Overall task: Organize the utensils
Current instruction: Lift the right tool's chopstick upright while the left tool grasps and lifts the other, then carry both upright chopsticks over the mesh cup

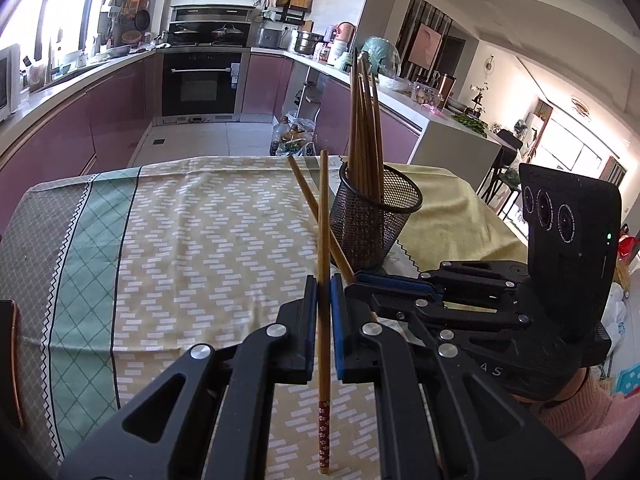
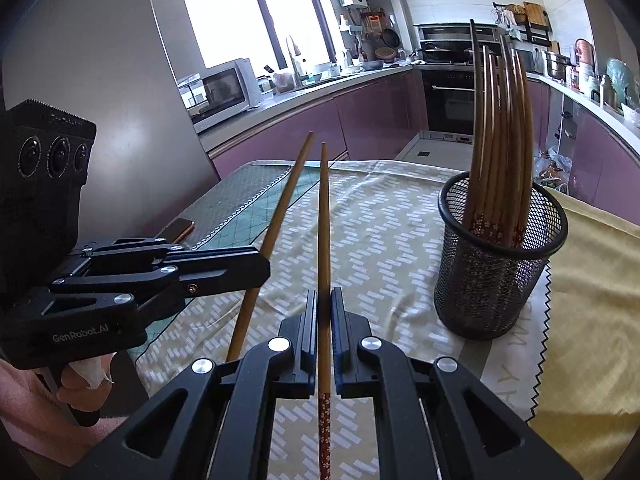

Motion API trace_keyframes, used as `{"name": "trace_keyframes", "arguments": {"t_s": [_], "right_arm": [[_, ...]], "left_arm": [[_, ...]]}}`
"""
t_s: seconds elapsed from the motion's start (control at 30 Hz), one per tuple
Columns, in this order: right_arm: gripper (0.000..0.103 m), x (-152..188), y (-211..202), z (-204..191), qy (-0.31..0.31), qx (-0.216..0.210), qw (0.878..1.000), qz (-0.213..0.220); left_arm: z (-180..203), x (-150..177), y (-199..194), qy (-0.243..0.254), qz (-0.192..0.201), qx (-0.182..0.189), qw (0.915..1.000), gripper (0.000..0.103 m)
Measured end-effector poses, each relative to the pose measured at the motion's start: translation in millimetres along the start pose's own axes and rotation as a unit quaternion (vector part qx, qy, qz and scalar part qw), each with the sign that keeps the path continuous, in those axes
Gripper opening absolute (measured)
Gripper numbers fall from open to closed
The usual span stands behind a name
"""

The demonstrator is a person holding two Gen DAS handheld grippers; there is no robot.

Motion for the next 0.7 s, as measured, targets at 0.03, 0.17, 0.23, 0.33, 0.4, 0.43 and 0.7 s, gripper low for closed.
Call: {"name": "trace_keyframes", "arguments": {"t_s": [0.03, 0.17, 0.23, 0.33, 0.4, 0.43, 0.7], "right_arm": [[0.005, -1, -1, -2, -0.006, 0.001, 1.0, 0.003], [0.005, -2, -7, -9, -0.022, -0.002, 1.0, 0.014], [0.005, -2, -10, -11, -0.027, -0.003, 0.999, 0.018], [0.005, -2, -14, -13, -0.031, -0.006, 0.999, 0.023], [0.005, -2, -15, -13, -0.031, -0.006, 0.999, 0.026], [0.005, -2, -16, -14, -0.032, -0.006, 0.999, 0.028], [0.005, -2, -16, -9, -0.019, -0.001, 0.999, 0.029]], "left_arm": [[1, 1, 0, 0.003, -0.002, 0.001, 1.0, 0.007], [6, 4, 2, 0.011, -0.008, 0.005, 0.9999, 0.007], [7, 4, 3, 0.013, -0.01, 0.008, 0.9998, 0.008], [9, 5, 4, 0.016, -0.013, 0.01, 0.9997, 0.008], [9, 6, 6, 0.016, -0.017, 0.011, 0.9997, 0.008], [9, 6, 6, 0.016, -0.018, 0.011, 0.9997, 0.008], [8, 4, 7, 0.012, -0.016, 0.009, 0.9998, 0.007]]}}
Point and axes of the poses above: each gripper's, at about its wrist camera, not at the fingertips, and y roughly the way its jaws point, z to its right, x to its underside, the point moved 6 cm from there along y, roughly the way its jaws point, and after that the axes turned 7 degrees about -z, right-handed, at the moved point
